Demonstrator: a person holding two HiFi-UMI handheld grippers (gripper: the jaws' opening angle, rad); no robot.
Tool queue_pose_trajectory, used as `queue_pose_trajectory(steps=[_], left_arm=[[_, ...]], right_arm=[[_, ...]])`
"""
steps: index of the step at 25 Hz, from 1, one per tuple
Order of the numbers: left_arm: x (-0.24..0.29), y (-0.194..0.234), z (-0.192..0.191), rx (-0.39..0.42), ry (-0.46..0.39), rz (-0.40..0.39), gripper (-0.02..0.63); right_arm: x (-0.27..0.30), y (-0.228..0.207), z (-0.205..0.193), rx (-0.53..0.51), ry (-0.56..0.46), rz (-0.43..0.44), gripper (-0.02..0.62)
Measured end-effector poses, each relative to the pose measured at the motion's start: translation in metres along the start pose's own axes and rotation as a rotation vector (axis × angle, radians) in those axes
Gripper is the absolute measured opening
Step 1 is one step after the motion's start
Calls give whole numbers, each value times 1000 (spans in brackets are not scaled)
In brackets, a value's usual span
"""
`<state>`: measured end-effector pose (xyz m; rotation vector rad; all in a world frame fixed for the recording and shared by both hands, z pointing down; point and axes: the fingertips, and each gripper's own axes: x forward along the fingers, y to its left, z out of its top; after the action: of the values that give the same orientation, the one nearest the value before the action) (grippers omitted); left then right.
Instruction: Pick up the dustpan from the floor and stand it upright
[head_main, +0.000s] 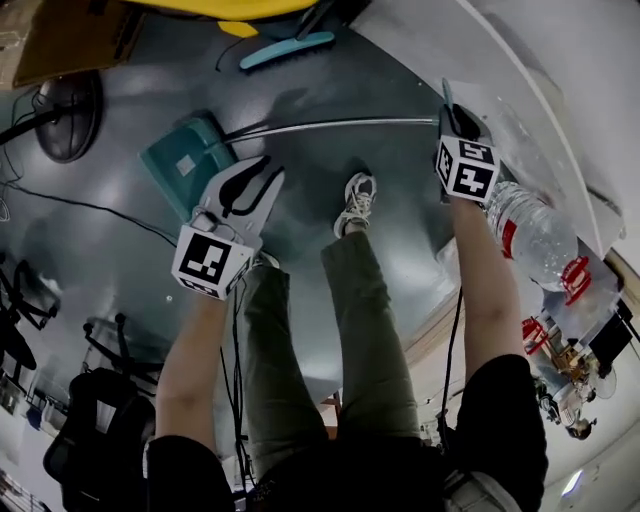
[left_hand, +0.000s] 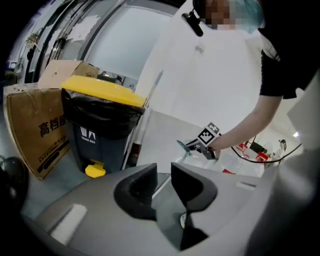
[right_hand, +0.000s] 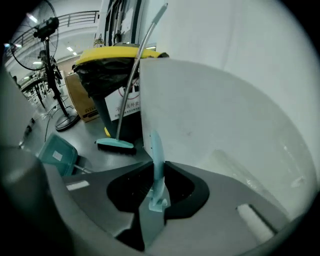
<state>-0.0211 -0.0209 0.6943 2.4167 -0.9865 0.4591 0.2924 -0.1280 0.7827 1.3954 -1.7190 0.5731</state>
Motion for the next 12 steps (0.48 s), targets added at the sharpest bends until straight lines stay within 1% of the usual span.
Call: queue_pose_trajectory(steps=[4, 12], left_arm=[[-31, 0, 20, -3, -27, 28, 118], [-79, -10, 57, -3, -77, 57, 77]], right_arm=[[-32, -1, 39, -68, -52, -19, 66], [-93, -14, 98, -185, -124, -70, 67]])
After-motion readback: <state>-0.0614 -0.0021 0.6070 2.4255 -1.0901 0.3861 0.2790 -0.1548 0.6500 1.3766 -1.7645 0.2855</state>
